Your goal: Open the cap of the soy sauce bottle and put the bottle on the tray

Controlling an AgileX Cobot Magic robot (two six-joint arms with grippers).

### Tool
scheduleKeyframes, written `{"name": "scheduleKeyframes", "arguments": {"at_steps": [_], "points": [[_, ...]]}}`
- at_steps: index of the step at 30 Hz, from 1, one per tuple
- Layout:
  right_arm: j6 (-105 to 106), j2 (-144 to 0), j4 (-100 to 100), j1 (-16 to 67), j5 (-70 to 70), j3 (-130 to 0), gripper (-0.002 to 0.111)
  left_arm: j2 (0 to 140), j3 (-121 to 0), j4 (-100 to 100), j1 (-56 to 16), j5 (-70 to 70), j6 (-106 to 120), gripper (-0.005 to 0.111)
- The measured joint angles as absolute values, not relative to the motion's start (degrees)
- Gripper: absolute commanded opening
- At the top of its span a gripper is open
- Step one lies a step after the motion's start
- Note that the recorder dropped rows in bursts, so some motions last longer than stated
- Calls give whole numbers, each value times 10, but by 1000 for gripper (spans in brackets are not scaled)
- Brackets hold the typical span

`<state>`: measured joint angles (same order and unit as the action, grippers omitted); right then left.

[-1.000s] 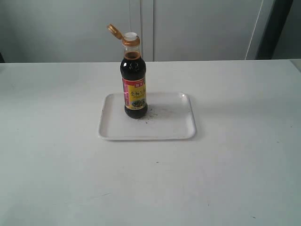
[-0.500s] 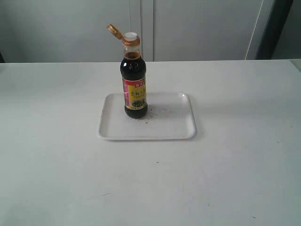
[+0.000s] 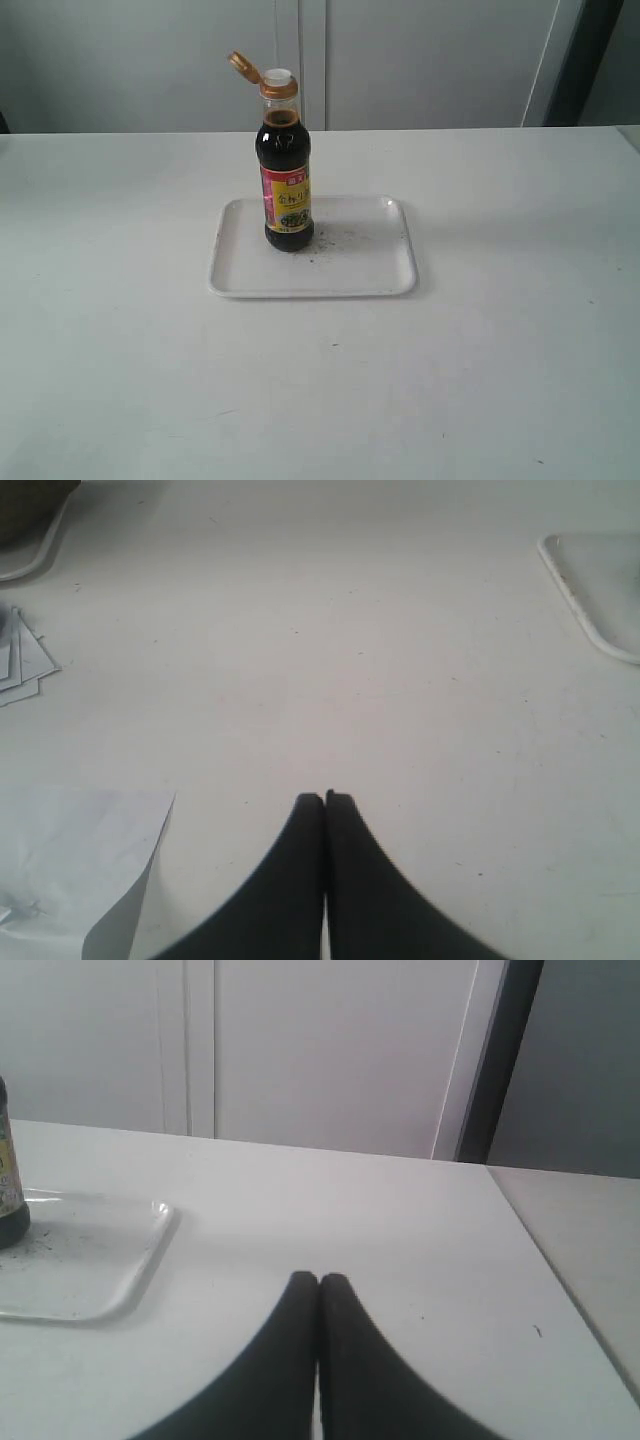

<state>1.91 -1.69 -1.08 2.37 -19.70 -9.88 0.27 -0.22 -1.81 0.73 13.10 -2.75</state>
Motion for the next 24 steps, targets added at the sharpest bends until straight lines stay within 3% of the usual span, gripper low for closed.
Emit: {"name": "scheduleKeyframes", "arguments": {"at_steps": [24], "points": [[8,-3,-22,24,-166,-3,0,3,-2,-18,7,131,-28,0]]}}
